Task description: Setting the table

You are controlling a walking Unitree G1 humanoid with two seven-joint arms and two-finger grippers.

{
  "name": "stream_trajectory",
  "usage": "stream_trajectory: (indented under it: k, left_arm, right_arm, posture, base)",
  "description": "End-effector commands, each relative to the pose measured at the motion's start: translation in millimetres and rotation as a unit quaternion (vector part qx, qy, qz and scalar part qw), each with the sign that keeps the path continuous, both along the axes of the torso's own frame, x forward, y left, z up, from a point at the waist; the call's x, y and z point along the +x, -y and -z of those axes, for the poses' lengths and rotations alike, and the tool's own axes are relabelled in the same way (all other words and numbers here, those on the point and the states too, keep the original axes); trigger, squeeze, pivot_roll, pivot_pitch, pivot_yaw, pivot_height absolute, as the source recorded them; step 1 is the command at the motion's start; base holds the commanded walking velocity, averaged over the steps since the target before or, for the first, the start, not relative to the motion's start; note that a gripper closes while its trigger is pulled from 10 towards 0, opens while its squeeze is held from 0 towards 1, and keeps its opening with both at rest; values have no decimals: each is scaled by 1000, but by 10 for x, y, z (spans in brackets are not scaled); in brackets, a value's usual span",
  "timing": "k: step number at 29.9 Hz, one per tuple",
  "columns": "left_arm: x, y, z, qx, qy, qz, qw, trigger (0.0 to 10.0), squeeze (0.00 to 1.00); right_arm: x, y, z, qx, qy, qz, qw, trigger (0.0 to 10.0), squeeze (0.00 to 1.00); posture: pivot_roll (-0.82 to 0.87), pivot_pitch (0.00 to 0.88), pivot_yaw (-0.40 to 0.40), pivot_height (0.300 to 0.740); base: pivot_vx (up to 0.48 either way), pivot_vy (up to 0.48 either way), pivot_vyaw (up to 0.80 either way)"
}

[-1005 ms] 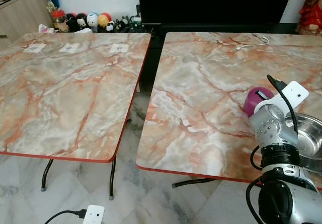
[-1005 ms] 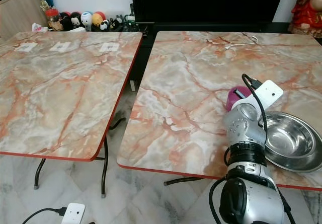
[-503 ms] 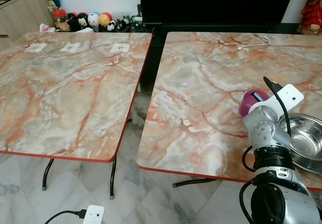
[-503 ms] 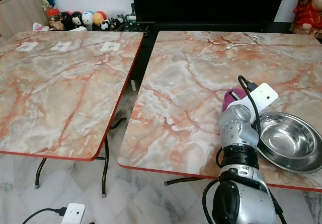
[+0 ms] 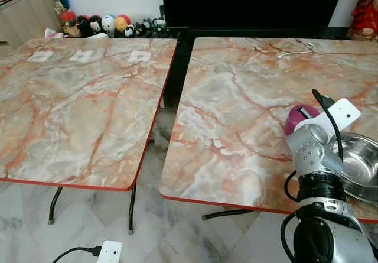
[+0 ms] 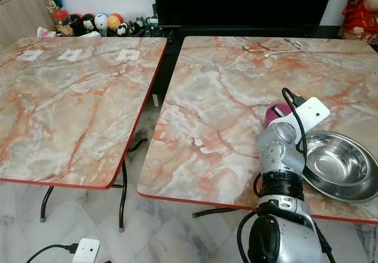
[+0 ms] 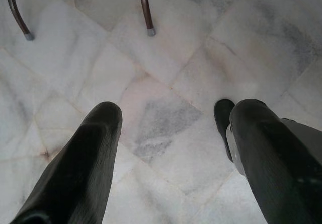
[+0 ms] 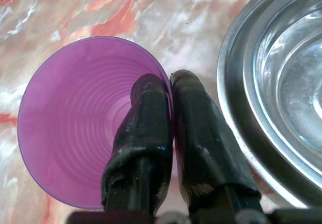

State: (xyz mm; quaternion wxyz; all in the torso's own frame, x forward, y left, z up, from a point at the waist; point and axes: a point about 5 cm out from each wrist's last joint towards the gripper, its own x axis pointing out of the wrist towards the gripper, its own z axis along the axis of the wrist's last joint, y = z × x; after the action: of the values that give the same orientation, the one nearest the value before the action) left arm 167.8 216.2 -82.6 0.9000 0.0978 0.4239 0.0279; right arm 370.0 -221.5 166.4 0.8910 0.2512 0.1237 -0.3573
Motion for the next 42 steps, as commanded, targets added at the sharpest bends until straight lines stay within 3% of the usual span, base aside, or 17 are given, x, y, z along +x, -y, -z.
stream_trajectory:
  k: [1,4,5,10,11,12,13,14,42]
  left_arm:
    - [-32,-12,13,0,-5,-4,1000,10000,0]
    - [-33,-12,13,0,-5,-4,1000,10000,0]
    - [-33,-10,13,0,-5,-3,1000,10000,0]
    - [-33,-10,14,0,-5,-3,1000,10000,0]
    - [-33,-9,14,0,-5,-3,1000,10000,0]
    - [-33,-9,14,0,-5,-3,1000,10000,0]
    - [-33,-9,14,0,-5,-3,1000,10000,0]
    - [-34,-9,14,1,-5,-3,1000,10000,0]
    - [-30,-34,8,7,-7,2,1000,10000,0]
  right_arm:
    - [-17,-3,-25,-3,4,2,1000,10000,176]
    - [-18,-5,-25,-3,3,2,1000,10000,173]
    - [-19,-5,-23,-3,3,3,1000,10000,1000]
    - [-29,0,-18,-5,0,10,1000,10000,1000]
    - [-30,0,-17,-5,0,10,1000,10000,937]
    - [-30,0,-17,-5,1,10,1000,10000,325]
    - [-30,0,-17,-5,1,10,1000,10000,325]
    - [-30,0,-18,-4,1,10,1000,10000,0]
    - [18,20,-167,33,57,39,997,10000,0]
  posture:
    - [-84,37,30,732]
    - [-84,37,31,732]
    - [-84,37,30,732]
    - [-84,37,29,732]
    - [-83,37,30,732]
    - [-83,38,29,732]
    - [-83,38,29,732]
    - [-83,37,30,732]
    - [-82,31,37,732]
  base:
    - [0,0,0]
    - [0,0,0]
    - [0,0,0]
    - [0,0,0]
    - [0,0,0]
    - [0,0,0]
    - [0,0,0]
    - [0,0,0]
    - [0,0,0]
